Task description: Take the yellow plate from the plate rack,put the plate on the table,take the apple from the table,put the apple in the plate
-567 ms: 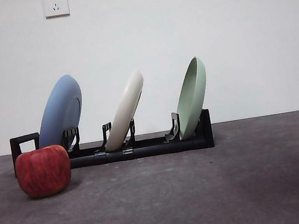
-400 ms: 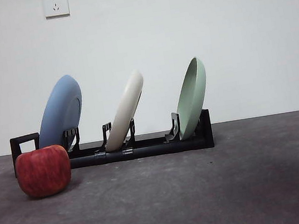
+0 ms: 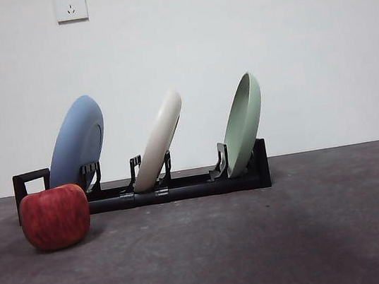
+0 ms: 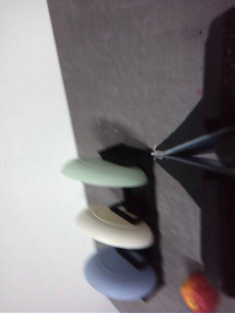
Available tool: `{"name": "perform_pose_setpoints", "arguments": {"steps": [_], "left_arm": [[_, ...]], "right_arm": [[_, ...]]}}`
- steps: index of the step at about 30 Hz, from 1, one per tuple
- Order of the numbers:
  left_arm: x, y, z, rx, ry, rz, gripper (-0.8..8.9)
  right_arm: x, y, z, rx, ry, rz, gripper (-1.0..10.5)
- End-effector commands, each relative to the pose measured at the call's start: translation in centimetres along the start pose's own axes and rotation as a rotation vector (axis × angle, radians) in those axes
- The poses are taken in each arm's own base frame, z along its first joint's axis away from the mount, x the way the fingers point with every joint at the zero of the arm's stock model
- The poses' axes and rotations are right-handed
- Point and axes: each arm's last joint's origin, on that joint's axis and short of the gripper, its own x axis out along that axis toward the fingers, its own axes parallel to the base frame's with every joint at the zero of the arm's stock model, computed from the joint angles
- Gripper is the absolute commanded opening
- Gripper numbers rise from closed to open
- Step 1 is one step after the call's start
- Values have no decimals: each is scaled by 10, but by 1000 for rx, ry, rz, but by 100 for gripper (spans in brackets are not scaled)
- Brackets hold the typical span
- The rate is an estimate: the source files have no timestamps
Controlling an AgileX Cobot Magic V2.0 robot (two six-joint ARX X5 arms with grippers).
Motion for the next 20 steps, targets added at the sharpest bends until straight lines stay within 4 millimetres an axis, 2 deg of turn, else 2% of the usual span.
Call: {"name": "perform_pose_setpoints", "arguments": {"steps": [1,8,15,19,20], "left_arm": [[-2,-5,11,36,60,-51,-7],[-2,-13,41,63,171,-138,-6],[2,-15,57,62,203,-143,-5],[6,-14,60,58,220,-143,1],[8,-14,60,52,231,-143,15]], "right_arm": [[-3,6,20,-77,54,38,-11],[-9,16,53,-165,219,68,-11],[-10,19,66,-193,282,72,-6],[-9,21,69,-186,281,122,5],[-9,21,69,-183,284,132,39]]}}
